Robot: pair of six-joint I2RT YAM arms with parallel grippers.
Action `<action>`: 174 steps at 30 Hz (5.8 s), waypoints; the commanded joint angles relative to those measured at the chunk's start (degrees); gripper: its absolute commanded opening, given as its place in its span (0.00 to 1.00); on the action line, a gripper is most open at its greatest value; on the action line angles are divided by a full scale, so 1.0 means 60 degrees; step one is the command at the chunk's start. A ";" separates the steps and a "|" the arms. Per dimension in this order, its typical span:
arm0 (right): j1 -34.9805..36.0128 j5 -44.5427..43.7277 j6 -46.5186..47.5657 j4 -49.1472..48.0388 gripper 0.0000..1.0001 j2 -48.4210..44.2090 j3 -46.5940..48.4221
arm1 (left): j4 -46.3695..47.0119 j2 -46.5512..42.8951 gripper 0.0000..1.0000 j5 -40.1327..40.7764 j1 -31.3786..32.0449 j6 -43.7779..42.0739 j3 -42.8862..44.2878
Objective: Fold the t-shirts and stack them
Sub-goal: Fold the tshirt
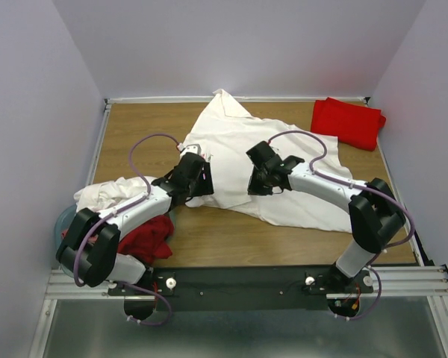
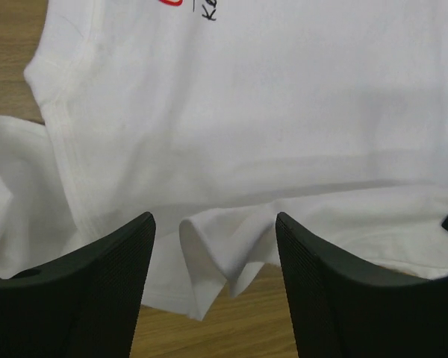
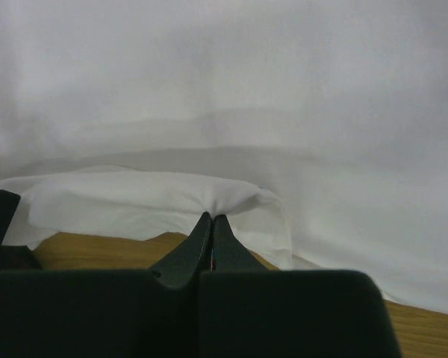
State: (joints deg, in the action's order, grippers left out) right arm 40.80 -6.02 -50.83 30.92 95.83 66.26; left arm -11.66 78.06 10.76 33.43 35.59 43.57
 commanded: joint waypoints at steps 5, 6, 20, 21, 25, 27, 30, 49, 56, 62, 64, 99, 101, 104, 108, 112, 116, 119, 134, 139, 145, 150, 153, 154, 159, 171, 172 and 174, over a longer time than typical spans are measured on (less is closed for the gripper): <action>-0.0251 -0.0227 0.0195 0.0018 0.00 0.0346 0.0236 | -0.0165 -0.0380 0.75 0.0359 -0.0079 -0.0366 0.1073; -0.0309 -0.0241 0.0224 0.0018 0.00 0.0433 0.0323 | -0.0267 -0.0601 0.75 0.0359 -0.0079 -0.0308 0.0942; -0.0632 -0.0110 0.0547 0.0018 0.01 0.1152 0.0881 | -0.0958 -0.2963 0.58 -0.1750 0.1077 0.0308 -0.1328; -0.0632 -0.0095 0.0547 0.0018 0.00 0.1152 0.0866 | -0.0841 -0.2889 0.57 -0.1997 0.1137 0.0351 -0.1460; -0.0632 -0.0051 0.0532 0.0004 0.00 0.1123 0.0851 | -0.0533 -0.2435 0.57 -0.2000 0.1152 0.0352 -0.1593; -0.0632 -0.0037 0.0517 0.0003 0.01 0.1064 0.0822 | -0.0182 -0.2142 0.57 -0.1882 0.1167 0.0308 -0.1549; -0.0632 -0.0051 0.0488 0.0003 0.01 0.0977 0.0735 | 0.0388 -0.1442 0.59 -0.1370 0.1123 0.0235 -0.1403; -0.0632 -0.0037 0.0356 -0.0070 0.00 0.0595 0.0368 | 0.1342 0.0217 0.54 -0.0579 0.0551 -0.0205 -0.0685; -0.0632 -0.0022 0.0356 -0.0070 0.01 0.0566 0.0383 | 0.1504 0.0904 0.52 -0.0578 0.0493 -0.0395 -0.0509; -0.0632 -0.0036 0.0342 -0.0070 0.01 0.0464 0.0309 | 0.1533 0.1008 0.45 -0.0476 0.0493 -0.0351 -0.0465; -0.0632 -0.0051 0.0327 -0.0084 0.01 0.0449 0.0295 | 0.1563 0.1096 0.39 -0.0403 0.0493 -0.0380 -0.0451; 0.0288 0.1677 0.0576 0.0399 0.01 -0.1279 -0.1199 | -0.1352 -0.3808 0.00 -0.2407 0.0493 0.0600 -0.1225; 0.0480 0.1779 0.0488 0.0501 0.01 -0.1396 -0.1258 | -0.1411 -0.4044 0.00 -0.2672 0.0493 0.0761 -0.1373; 0.0759 0.1868 0.0254 0.0633 0.01 -0.1717 -0.1375 | -0.1586 -0.4600 0.00 -0.2878 0.0493 0.0967 -0.1563; 0.0891 0.1912 -0.0009 0.0882 0.01 -0.2302 -0.1668 | -0.2011 -0.5040 0.00 -0.2805 0.0493 0.1040 -0.1564; 0.0847 0.1226 0.0107 0.1174 0.60 -0.2905 -0.1903 | -0.1749 -0.5057 0.00 -0.2761 0.0493 0.0880 -0.1578; -0.0204 0.0608 0.0472 0.1483 0.86 -0.3140 -0.1916 | -0.0958 -0.4136 0.00 -0.2775 0.0478 0.0382 -0.1287; -0.1611 0.0434 0.0809 0.1556 0.89 -0.3431 -0.2194 | -0.0636 -0.3314 0.00 -0.2878 0.0478 0.0059 -0.0672; -0.9331 0.0710 0.2598 0.2449 1.00 -0.4445 -0.3250 | 0.0214 -0.3430 0.00 -0.3419 0.0405 -0.0001 -0.0684; -1.0505 0.0756 0.2144 0.2508 0.98 -0.3815 -0.3922 | 0.0757 -0.3679 0.00 -0.3436 0.0405 -0.0043 -0.1022; -1.0593 -0.0194 0.1500 0.2816 0.95 -0.3580 -0.3822 | 0.0931 -0.3650 0.00 -0.3156 0.0405 -0.0264 -0.1182; -1.0623 -0.0124 0.0987 0.2904 0.91 -0.3316 -0.4026 | 0.1298 -0.3723 0.00 -0.3464 0.0405 -0.0263 -0.1315; -1.0623 -0.0329 0.0650 0.2904 0.85 -0.3184 -0.4085 | 0.1328 -0.3709 0.00 -0.3493 0.0405 -0.0351 -0.1344; -1.0623 -0.0431 0.0606 0.2889 0.83 -0.3068 -0.4056 | 0.1314 -0.3723 0.00 -0.3493 0.0405 -0.0366 -0.1402; -1.0637 -0.0680 0.0343 0.2889 0.76 -0.3067 -0.3939 | 0.1591 -0.3796 0.00 -0.3566 0.0405 -0.0249 -0.1637; -1.0637 -0.0857 -0.0215 0.2670 0.56 -0.3154 -0.4715 | 0.1372 -0.4104 0.00 -0.3537 0.0390 -0.0190 -0.1901; -1.0637 -0.0871 -0.0230 0.2655 0.54 -0.3184 -0.4773 | 0.1358 -0.4104 0.00 -0.3537 0.0405 -0.0176 -0.1886; -1.0652 -0.0871 -0.0317 0.2582 0.45 -0.3315 -0.5007 | 0.1358 -0.4119 0.00 -0.3552 0.0405 -0.0146 -0.1901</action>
State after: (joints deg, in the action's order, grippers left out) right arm -22.59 -8.64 -50.72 46.17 77.10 38.92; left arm -3.97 54.33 -9.69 36.07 34.74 32.88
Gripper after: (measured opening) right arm 0.490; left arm 0.010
